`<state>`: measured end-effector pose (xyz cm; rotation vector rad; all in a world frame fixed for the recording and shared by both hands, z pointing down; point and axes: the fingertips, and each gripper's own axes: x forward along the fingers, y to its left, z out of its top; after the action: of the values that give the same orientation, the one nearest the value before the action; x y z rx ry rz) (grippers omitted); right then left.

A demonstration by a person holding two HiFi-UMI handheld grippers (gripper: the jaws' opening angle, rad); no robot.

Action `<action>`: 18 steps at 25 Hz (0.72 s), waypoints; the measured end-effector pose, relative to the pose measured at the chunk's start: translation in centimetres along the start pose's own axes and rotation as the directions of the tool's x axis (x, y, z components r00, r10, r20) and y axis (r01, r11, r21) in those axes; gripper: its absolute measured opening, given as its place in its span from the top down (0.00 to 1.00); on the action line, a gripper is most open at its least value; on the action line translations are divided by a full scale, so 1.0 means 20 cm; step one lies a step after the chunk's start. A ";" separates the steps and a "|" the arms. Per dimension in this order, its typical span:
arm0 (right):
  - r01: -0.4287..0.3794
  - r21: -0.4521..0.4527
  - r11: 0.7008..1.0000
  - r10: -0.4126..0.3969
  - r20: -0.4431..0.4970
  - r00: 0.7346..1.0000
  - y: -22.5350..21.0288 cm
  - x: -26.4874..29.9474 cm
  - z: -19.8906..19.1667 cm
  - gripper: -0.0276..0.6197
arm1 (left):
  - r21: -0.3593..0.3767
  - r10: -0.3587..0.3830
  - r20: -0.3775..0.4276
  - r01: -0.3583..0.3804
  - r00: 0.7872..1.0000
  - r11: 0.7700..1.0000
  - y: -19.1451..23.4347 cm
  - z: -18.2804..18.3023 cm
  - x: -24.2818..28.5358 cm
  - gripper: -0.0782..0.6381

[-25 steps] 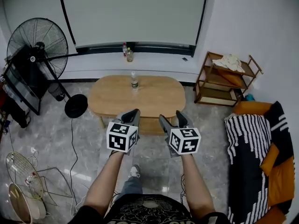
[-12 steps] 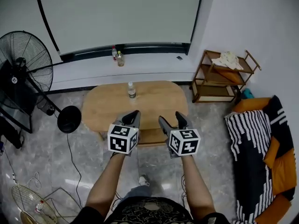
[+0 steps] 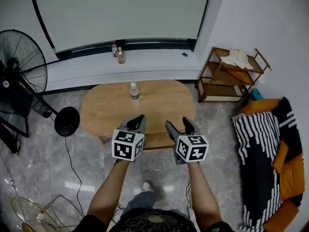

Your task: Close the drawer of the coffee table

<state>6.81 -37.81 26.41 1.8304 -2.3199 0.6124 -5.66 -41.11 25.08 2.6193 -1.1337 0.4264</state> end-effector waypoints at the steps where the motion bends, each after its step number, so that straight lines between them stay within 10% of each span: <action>1: -0.004 0.002 1.000 0.004 0.000 1.000 -0.01 0.01 -0.02 0.47 | 0.000 0.000 0.001 0.000 1.000 1.000 0.00 -0.02 0.02 0.89; 18: -0.056 -0.033 0.998 0.057 0.055 0.997 -0.28 0.15 -0.78 0.46 | -0.008 0.054 0.051 -0.053 0.997 0.999 -0.07 -0.86 0.23 0.89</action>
<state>8.99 -35.50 43.03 1.7968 -2.4104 0.5352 -4.46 -37.34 42.54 2.6136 -1.2217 0.3672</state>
